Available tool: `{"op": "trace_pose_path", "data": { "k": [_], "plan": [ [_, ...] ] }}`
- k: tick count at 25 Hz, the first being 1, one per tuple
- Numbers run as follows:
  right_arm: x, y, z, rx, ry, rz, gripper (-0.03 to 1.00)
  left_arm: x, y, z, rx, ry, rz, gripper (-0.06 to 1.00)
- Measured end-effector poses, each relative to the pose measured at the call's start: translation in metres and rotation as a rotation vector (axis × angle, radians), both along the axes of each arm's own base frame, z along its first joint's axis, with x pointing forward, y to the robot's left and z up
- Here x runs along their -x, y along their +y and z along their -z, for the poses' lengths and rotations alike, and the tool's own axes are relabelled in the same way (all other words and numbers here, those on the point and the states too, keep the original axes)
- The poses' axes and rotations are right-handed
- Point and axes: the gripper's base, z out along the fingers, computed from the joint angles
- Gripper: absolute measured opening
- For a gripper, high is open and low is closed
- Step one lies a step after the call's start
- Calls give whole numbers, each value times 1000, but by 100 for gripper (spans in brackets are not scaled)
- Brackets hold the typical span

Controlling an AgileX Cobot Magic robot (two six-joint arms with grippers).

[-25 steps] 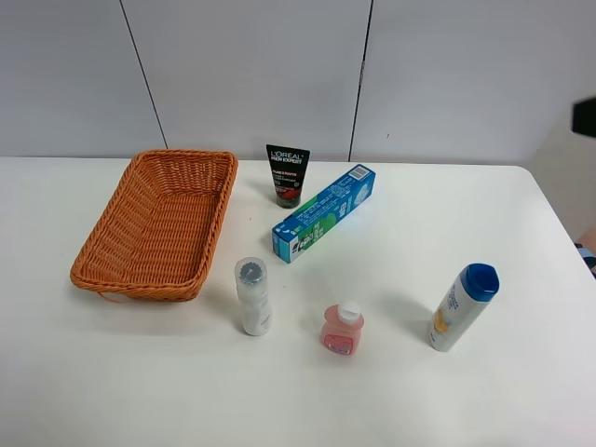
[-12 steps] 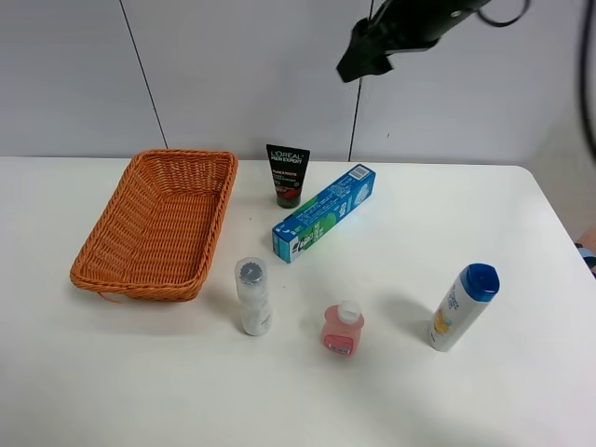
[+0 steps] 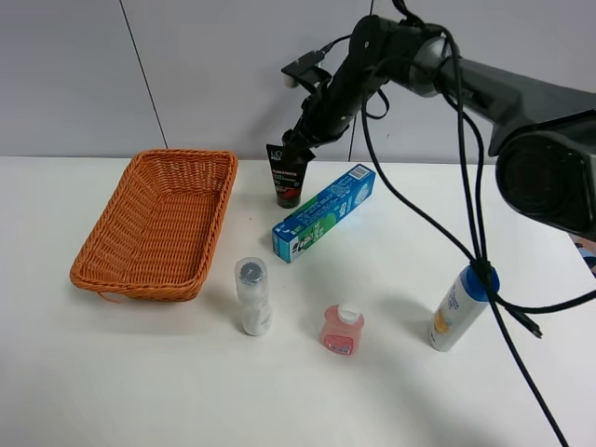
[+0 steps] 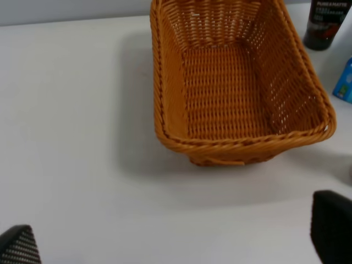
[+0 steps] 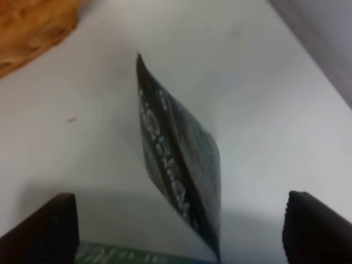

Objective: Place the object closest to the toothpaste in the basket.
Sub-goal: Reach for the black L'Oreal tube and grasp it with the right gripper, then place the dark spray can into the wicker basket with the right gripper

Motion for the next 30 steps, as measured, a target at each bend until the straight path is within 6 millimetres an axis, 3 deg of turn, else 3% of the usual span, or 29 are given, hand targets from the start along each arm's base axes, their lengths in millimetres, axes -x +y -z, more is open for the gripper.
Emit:
{"op": "trace_pose_path", "data": {
  "k": [17,20,24,30],
  "plan": [
    [-12,13,33,-75,-44,-8,72,0,0,0,0,0,0,99],
    [-10,16,36,-70,-27,-18,57,0,0,0,0,0,0,99],
    [-11,14,39,-44,-26,-11,20,0,0,0,0,0,0,99],
    [-11,9,31,-2,-44,4,19,0,0,0,0,0,0,99]
  ]
}}
